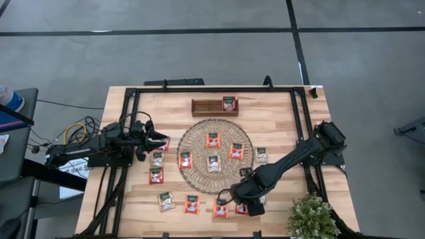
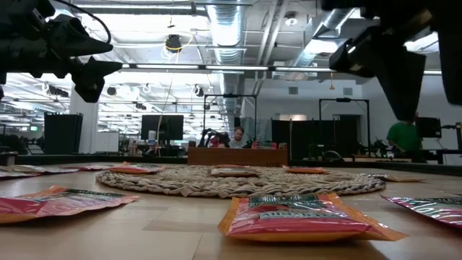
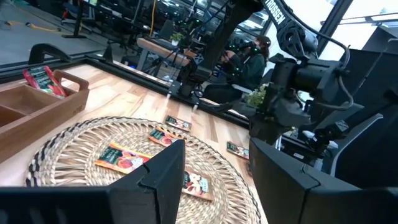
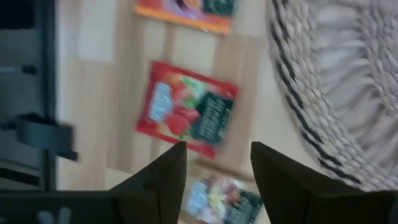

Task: Pick & Place Tea
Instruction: Put the red tea bag into the right section of the wooden organizer

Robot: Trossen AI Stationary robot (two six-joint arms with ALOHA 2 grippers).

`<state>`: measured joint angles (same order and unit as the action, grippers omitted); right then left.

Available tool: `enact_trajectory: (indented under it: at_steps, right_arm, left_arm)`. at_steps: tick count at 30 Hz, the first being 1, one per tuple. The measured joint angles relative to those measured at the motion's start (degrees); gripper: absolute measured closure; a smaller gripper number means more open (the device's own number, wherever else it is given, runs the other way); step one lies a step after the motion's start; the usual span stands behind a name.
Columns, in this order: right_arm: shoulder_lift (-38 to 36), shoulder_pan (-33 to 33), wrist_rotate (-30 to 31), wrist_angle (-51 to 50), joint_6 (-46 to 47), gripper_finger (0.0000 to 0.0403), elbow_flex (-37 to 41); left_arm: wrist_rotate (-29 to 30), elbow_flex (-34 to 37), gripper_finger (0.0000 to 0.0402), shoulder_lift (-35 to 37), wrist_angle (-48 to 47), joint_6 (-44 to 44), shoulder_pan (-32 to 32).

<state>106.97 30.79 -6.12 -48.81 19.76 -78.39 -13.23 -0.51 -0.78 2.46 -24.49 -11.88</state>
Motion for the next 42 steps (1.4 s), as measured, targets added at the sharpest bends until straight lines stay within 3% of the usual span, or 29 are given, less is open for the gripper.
enact_trajectory:
  at_steps: [10, 16, 31, 42]
  right_arm:
    - [4.9, 1.0, 0.05, 7.51, 6.78, 0.0241, 0.03]
    - [7.9, 0.96, 0.14, 7.03, 8.17, 0.0245, 0.07]
    - [7.38, 1.86, 5.15, 3.69, 11.31, 0.0249, 1.51]
    - [7.04, -0.12, 3.58, 8.63, 13.21, 0.0268, 6.54]
  left_arm:
    - [-0.02, -0.01, 0.0231, 0.0, 0.07, 0.43, 0.01]
    - [-0.04, -0.02, 0.0231, 0.01, -0.07, 0.48, 0.0]
    - [-1.51, -0.02, 0.0231, 0.0, -0.15, 0.55, 0.0]
    - [-1.51, 0.0, 0.0231, 0.0, -0.18, 0.63, 0.0]
